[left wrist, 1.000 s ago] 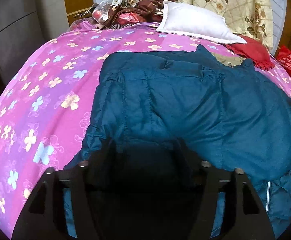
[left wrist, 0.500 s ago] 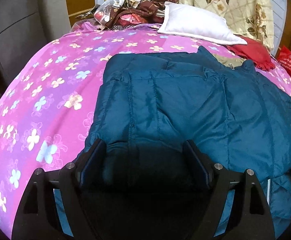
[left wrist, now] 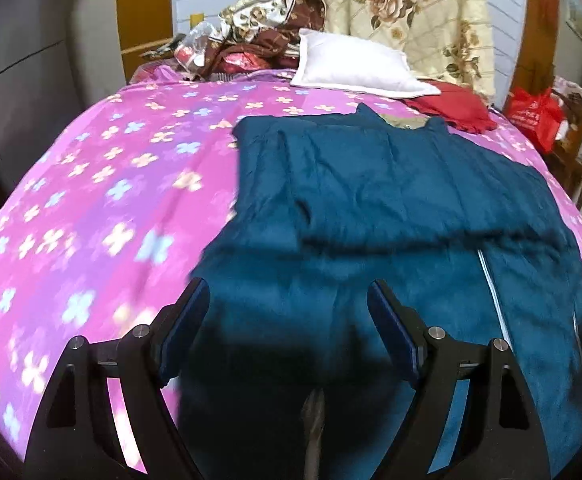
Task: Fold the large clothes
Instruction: 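Move both tools to the hem of the teal jacket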
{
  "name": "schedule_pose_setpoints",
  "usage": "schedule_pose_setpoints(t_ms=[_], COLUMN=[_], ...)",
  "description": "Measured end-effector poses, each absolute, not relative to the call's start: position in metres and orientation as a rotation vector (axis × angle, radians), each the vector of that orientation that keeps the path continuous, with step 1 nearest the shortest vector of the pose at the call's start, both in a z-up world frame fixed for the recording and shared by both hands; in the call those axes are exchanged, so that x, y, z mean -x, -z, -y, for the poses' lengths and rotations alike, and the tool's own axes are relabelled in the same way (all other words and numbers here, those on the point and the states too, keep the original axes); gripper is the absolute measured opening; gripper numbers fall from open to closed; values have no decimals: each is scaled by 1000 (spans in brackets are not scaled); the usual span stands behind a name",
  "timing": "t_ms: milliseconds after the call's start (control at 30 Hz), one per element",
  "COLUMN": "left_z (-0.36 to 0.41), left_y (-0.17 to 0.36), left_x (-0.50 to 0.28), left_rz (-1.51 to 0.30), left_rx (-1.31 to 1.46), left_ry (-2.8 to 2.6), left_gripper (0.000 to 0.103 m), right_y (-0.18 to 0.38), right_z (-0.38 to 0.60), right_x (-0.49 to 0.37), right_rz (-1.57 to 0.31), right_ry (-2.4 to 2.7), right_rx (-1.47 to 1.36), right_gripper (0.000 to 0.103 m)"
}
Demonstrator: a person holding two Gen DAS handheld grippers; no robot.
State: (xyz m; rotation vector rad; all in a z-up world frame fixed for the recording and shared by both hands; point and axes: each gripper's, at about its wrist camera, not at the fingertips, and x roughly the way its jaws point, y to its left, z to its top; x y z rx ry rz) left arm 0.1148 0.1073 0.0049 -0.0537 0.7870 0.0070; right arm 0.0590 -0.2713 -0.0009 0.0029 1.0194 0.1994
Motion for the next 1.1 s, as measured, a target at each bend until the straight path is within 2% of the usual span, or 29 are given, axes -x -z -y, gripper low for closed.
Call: schedule_pose_setpoints(t_ms=[100, 133, 200, 433, 633, 800, 933, 1000, 1100], left_z=[-123, -128, -132, -154, -203, -233, -248, -253, -246], left_y=[-3, -4, -8, -25, -19, -51, -79, -71, -30], left_x=[-79, -67, -45, 25, 44, 54, 59, 57, 51], left_rz=[-798, -804, -810, -819, -871, -821, -756, -772, -866], left_rx=[112, 139, 149, 135, 226, 302, 230, 211, 213], left_ry=[-21, -25, -15, 14, -64, -76, -113, -136, -94], left_gripper=[82, 82, 82, 82, 82, 82, 82, 84, 84], right_y=[42, 48, 48, 32, -4, 11, 35, 38, 41], right_z=[271, 274, 282, 307, 363, 383, 392, 391, 379], right_x=[-15, -6, 9, 45, 96, 117, 109, 109, 111], right_rz=[-1108, -1081, -1034, -1046, -891, -912, -976, -955, -962], right_ry=[-222, -231, -236, -225, -169, -194, -189, -221, -360], right_rx=[114, 128, 99, 63, -79, -154, -244, -276, -293], right_gripper=[102, 103, 103, 103, 103, 103, 102, 103, 103])
